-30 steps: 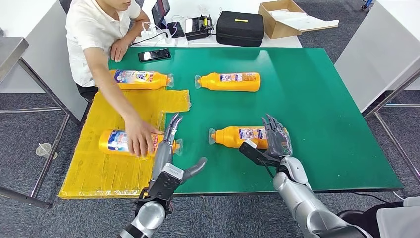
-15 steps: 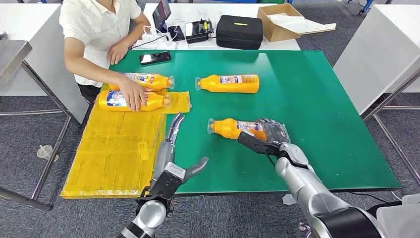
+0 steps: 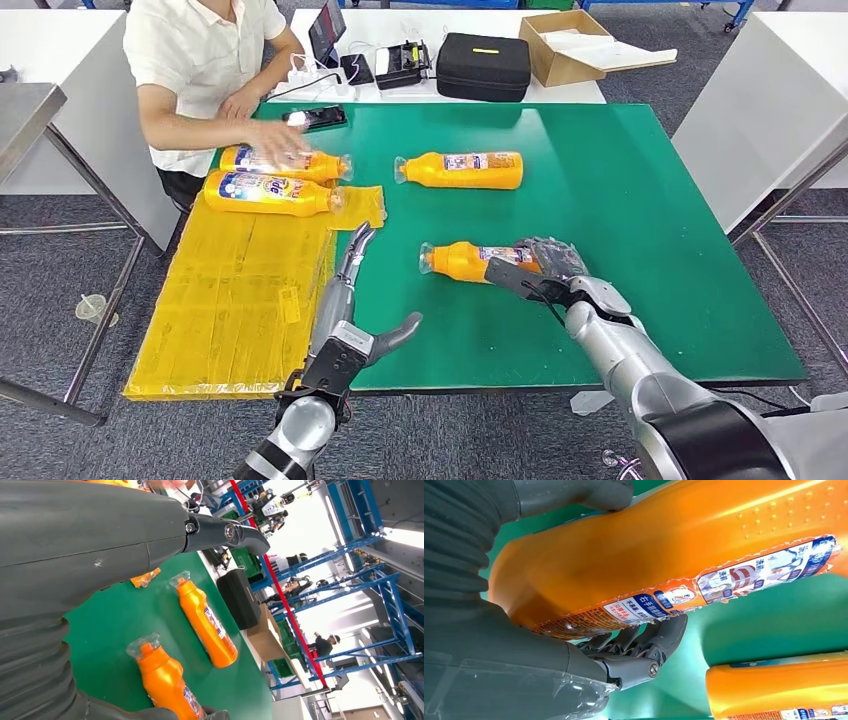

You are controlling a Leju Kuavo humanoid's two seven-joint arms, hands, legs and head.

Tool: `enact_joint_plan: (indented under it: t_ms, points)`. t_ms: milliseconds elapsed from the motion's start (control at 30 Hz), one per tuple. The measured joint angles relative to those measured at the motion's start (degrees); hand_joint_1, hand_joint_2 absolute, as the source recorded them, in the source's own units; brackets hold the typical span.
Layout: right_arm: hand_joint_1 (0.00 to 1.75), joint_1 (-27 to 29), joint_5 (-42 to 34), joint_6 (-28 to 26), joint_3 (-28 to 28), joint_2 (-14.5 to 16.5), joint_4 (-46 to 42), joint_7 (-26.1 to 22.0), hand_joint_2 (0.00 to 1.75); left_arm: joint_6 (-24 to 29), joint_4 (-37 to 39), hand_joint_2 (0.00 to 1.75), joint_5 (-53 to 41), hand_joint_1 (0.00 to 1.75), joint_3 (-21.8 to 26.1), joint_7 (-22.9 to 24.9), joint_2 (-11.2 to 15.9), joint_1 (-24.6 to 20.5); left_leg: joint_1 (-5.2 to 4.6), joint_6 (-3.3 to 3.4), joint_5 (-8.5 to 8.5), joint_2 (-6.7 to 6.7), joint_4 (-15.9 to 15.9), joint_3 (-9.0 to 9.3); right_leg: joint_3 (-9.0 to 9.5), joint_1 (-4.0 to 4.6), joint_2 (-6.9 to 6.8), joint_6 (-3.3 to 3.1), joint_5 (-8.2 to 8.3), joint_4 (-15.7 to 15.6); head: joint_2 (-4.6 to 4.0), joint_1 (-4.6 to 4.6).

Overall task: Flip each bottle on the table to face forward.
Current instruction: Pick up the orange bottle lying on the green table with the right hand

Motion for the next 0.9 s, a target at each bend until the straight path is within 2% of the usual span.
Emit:
enact_joint_plan:
  t_ms: [233,467,700,900]
  points:
    - [1.75,0.5,-4.6,0.1,0.1,-0.3,0.0,-4.1,1.75,-0.2,0.1,1.75,0.7,0.00,0.0,-0.4,0.0,0.0,0.01,0.00,0.00,0.03,0.0,0.01,0.02,0.01,0.01,-0.01,0.01,0.0,0.00,-0.01]
    - [1.75,0.8,-6.2,0.2,-0.1,-0.5,0.0,-5.5,1.75,-0.3,0.1,1.75,1.1,0.00,0.0,-0.6,0.0,0.0,0.01,0.00,-0.01,0.03,0.0,0.03,0.03,0.01,0.01,-0.01,0.00,0.0,0.00,0.00]
    - [1.75,4.5,-18.5,-0.2,-4.1,0.1,-2.6,-16.2,1.75,-2.4,-0.3,1.75,9.6,0.00,0.5,-2.2,-0.4,1.1,0.01,-0.04,-0.07,0.18,0.0,0.01,0.03,0.02,0.10,-0.02,0.03,0.0,0.00,0.00]
    - [1.75,10.4,-24.7,-4.6,-7.0,1.2,-10.8,-18.1,1.75,-0.3,-0.7,1.75,17.3,0.00,2.1,-4.1,-1.2,3.0,0.02,-0.05,-0.06,0.21,0.0,-0.14,-0.09,0.03,0.12,-0.03,0.02,0.0,0.00,-0.03]
